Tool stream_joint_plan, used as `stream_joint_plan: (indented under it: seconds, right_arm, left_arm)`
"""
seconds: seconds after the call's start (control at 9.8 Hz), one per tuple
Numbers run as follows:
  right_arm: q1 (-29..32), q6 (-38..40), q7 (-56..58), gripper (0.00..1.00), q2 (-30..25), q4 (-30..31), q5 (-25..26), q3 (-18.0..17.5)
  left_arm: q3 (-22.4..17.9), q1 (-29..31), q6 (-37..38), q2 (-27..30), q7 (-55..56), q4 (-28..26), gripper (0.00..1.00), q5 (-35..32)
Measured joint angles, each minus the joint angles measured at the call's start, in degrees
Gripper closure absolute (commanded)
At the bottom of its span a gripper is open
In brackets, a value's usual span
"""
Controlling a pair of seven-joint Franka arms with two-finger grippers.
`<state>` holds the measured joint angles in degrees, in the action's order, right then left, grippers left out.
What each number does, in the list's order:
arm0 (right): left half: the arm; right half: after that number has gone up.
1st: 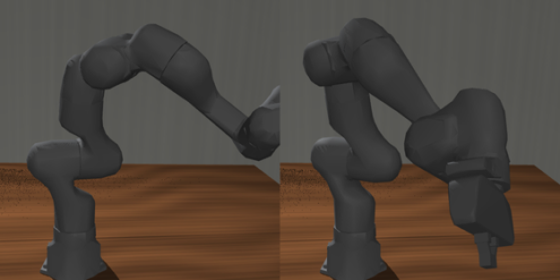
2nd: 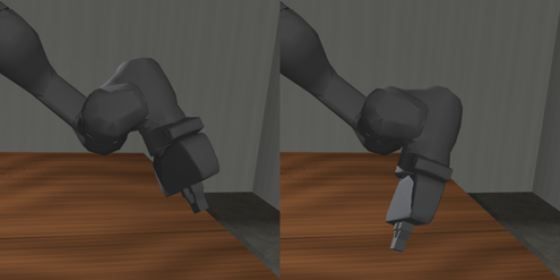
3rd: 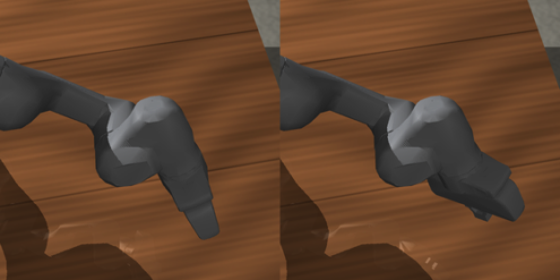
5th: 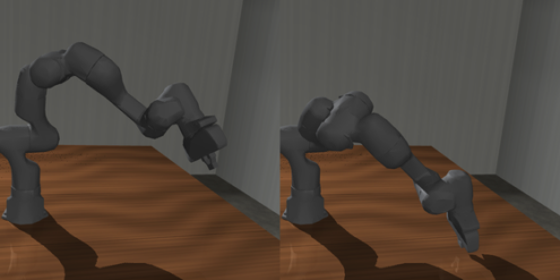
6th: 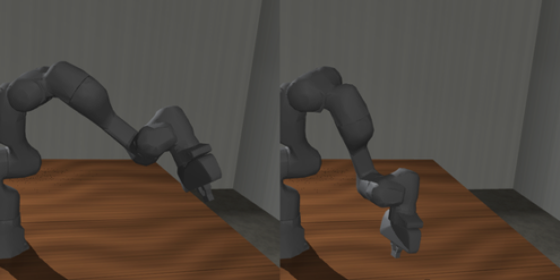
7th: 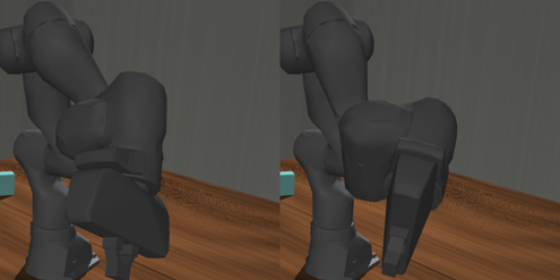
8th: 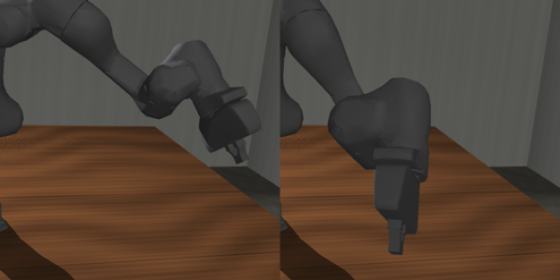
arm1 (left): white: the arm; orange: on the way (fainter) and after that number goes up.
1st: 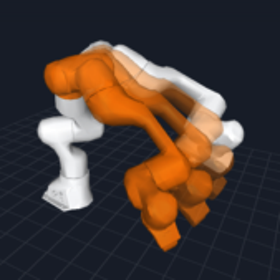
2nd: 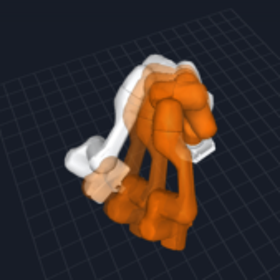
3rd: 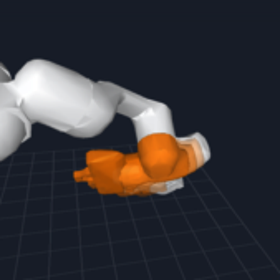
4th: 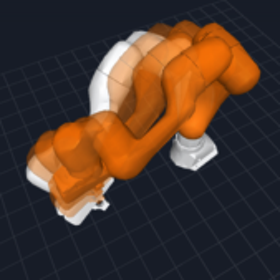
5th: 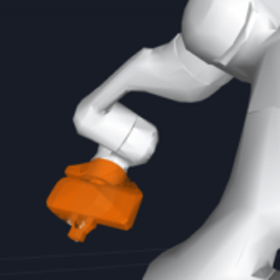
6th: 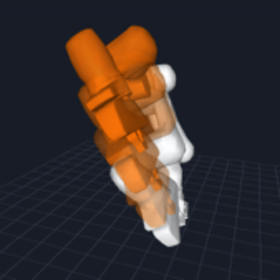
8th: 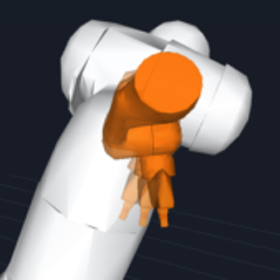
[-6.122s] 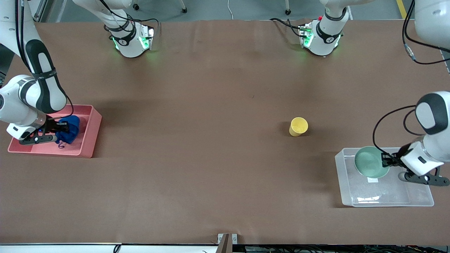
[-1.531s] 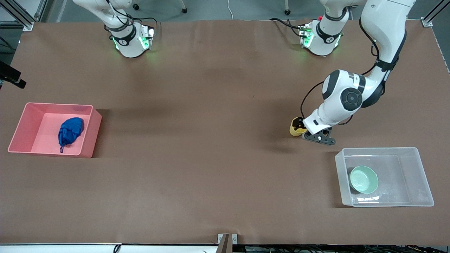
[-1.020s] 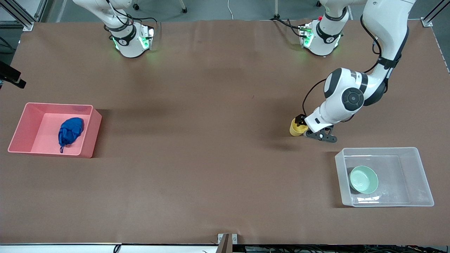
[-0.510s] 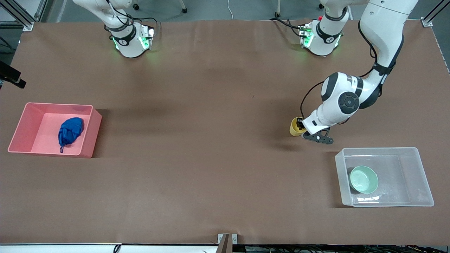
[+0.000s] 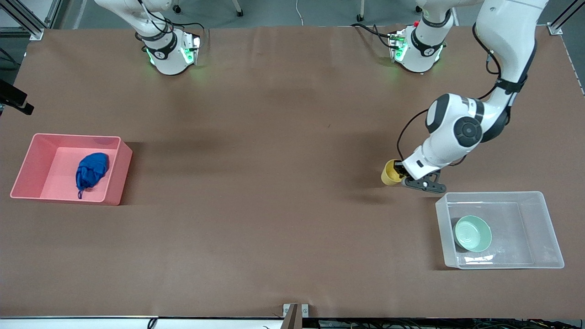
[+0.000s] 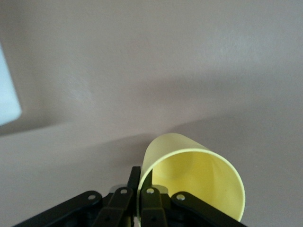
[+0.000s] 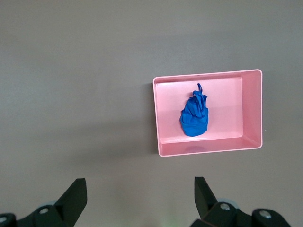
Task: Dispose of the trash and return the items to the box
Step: 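Carry the yellow cup into the green bowl in the clear box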
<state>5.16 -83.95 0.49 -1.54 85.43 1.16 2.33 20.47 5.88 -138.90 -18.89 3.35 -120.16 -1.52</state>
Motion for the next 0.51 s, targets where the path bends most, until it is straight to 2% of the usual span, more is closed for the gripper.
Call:
stream_joint_plan:
  seconds: [0.31, 0.51]
  right_arm:
    - [0.01, 0.01, 0.00, 0.00, 0.00, 0.00, 0.00, 0.06]
    - [0.02, 0.02, 0.00, 0.00, 0.00, 0.00, 0.00, 0.07]
  left_arm:
    - [-0.40, 3.19, 16.34, 0.49, -2.65, 15.29, 1.00, -0.10]
    - [-0.70, 7.72, 19.85, -2.54, -7.66, 25.03, 1.00, -0.17]
